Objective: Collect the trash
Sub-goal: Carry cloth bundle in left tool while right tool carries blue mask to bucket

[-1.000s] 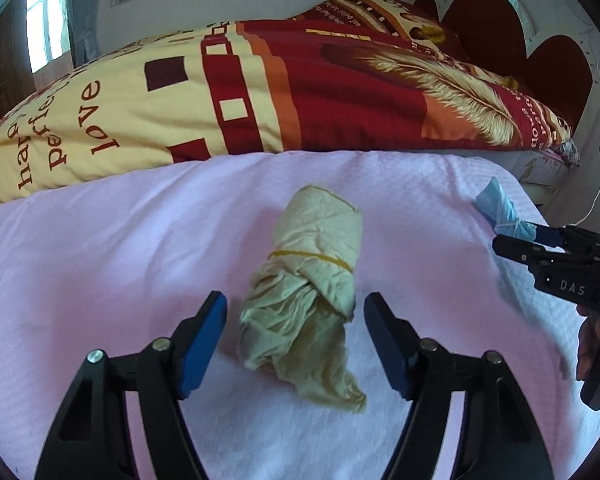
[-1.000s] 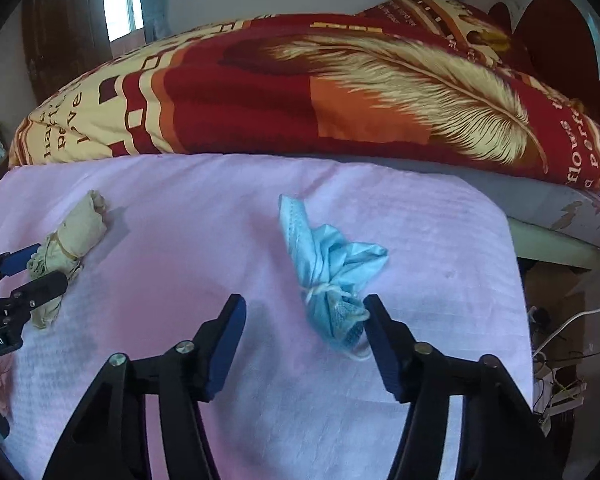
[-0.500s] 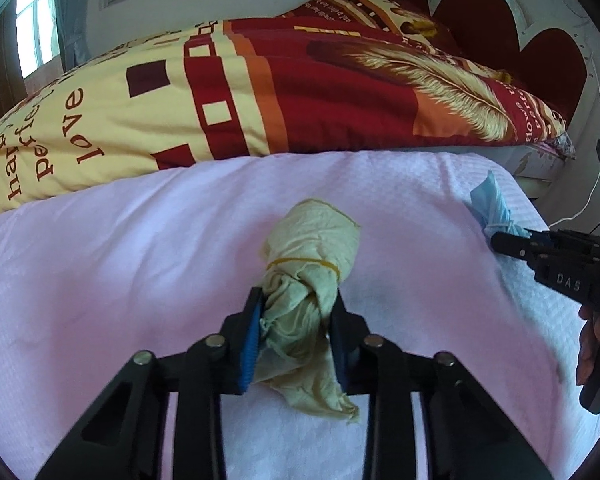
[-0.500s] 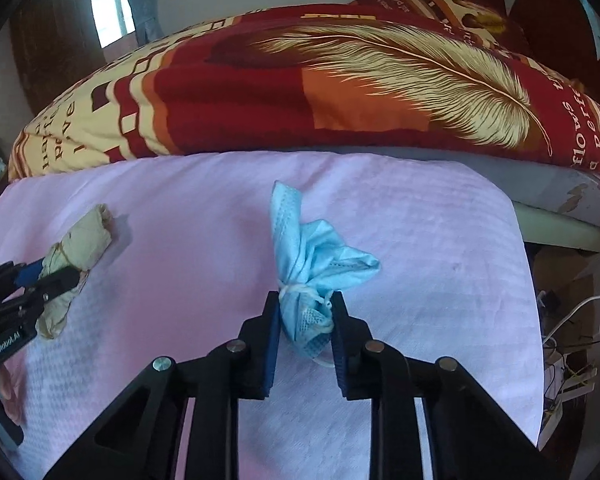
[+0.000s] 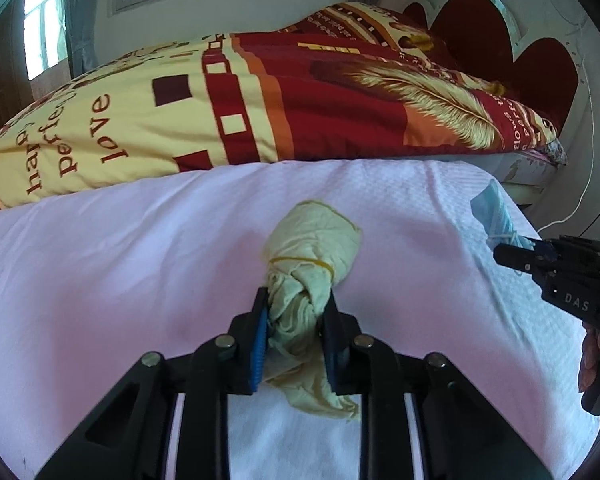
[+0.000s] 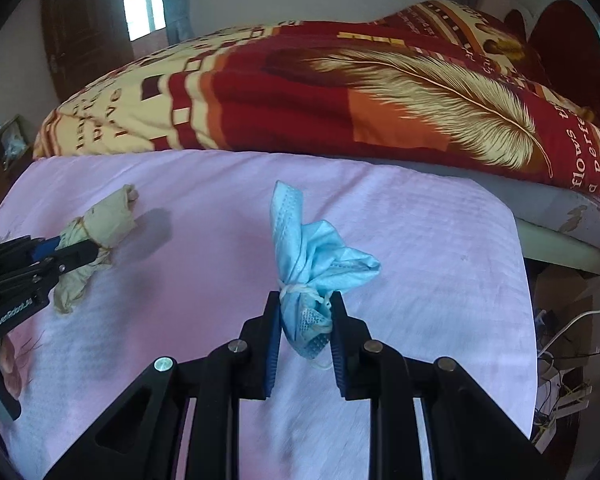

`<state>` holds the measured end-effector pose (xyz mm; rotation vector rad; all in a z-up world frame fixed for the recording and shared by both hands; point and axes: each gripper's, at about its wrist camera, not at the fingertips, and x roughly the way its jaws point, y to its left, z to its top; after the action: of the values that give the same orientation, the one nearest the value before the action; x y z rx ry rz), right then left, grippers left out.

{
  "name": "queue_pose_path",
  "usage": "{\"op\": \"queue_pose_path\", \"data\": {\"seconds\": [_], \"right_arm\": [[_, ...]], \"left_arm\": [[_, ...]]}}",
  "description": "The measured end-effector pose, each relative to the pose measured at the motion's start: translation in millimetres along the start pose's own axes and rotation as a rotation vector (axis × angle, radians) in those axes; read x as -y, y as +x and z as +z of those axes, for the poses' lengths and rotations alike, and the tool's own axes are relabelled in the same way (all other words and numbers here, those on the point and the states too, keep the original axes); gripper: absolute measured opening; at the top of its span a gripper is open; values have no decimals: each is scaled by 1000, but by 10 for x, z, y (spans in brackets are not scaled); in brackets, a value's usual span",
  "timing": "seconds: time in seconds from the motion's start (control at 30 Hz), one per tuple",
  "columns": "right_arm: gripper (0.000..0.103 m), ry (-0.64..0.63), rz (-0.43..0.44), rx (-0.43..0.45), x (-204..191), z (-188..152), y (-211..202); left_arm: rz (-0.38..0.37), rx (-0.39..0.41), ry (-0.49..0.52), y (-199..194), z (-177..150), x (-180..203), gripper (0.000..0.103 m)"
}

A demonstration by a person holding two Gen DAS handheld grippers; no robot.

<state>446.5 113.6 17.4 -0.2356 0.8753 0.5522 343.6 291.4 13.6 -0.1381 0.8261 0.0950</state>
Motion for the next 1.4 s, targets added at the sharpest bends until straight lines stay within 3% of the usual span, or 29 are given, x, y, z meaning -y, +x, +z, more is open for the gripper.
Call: {"op": "queue_pose_path", "data": {"seconds": [0.27,0.6,1.2,1.4], "right_arm": [[24,15,38,14,-133,-228,-319],[24,10,82,56,-326,-795,-970],[24,-91,28,187,-652,-1565,-2036],[24,-97,1,218,-664,-1844,-2327]], "left_arm": [[-39,26,-48,-412,-263,-63,25],[-33,64,12,-929,-689,137,25],[-85,147,67,-1700,-1065,576,25],[-112,141,91,-1778,-1226,807,25]]}}
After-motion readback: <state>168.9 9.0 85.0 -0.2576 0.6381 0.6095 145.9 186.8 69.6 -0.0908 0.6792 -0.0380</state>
